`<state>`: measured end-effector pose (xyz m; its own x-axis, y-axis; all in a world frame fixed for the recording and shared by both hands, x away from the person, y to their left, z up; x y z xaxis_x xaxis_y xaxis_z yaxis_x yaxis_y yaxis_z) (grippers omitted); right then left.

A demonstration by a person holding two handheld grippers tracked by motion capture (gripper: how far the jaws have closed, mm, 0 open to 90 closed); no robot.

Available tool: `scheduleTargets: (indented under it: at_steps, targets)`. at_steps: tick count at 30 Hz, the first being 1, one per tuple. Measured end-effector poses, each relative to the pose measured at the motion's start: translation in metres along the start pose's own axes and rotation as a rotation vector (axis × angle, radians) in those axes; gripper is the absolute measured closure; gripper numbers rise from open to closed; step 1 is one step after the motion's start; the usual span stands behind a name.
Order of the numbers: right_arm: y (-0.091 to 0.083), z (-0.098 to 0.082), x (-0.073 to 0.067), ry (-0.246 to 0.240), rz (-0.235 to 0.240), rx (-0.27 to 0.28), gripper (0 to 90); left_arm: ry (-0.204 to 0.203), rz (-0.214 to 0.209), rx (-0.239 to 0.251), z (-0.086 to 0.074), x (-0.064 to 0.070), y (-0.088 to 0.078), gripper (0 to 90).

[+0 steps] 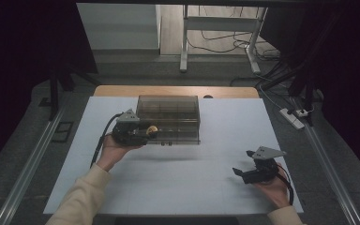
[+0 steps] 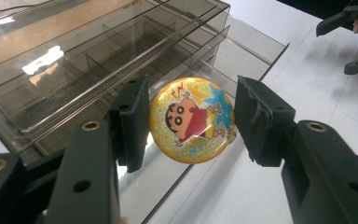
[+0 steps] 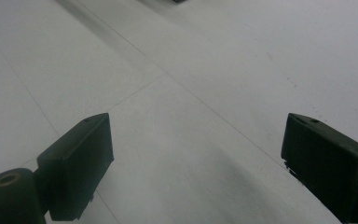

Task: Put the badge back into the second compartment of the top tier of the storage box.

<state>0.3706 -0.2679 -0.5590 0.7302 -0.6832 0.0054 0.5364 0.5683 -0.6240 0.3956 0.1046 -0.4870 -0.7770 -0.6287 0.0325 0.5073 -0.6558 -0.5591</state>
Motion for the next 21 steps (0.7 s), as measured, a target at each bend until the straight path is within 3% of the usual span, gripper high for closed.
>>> scheduleTargets:
  at_steps: [21]
  targets:
    - [0.0,0.0,0.0,-0.002,-0.002,-0.001,8.4,0.01,-0.02,-0.004,0.012,0.003,0.017,46.8]
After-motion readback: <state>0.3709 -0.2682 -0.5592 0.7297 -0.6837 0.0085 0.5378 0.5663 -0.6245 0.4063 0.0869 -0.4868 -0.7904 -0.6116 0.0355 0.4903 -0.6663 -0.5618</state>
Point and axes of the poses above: each handheld gripper's, and its own axes: y roughly forward along the jaws, z roughly out of its top, x roughly to its right, the point moved 8 cm from there along y, roughly forward along the jaws, and after that the axes turned 5 degrees about y, right-handed, at the moved point
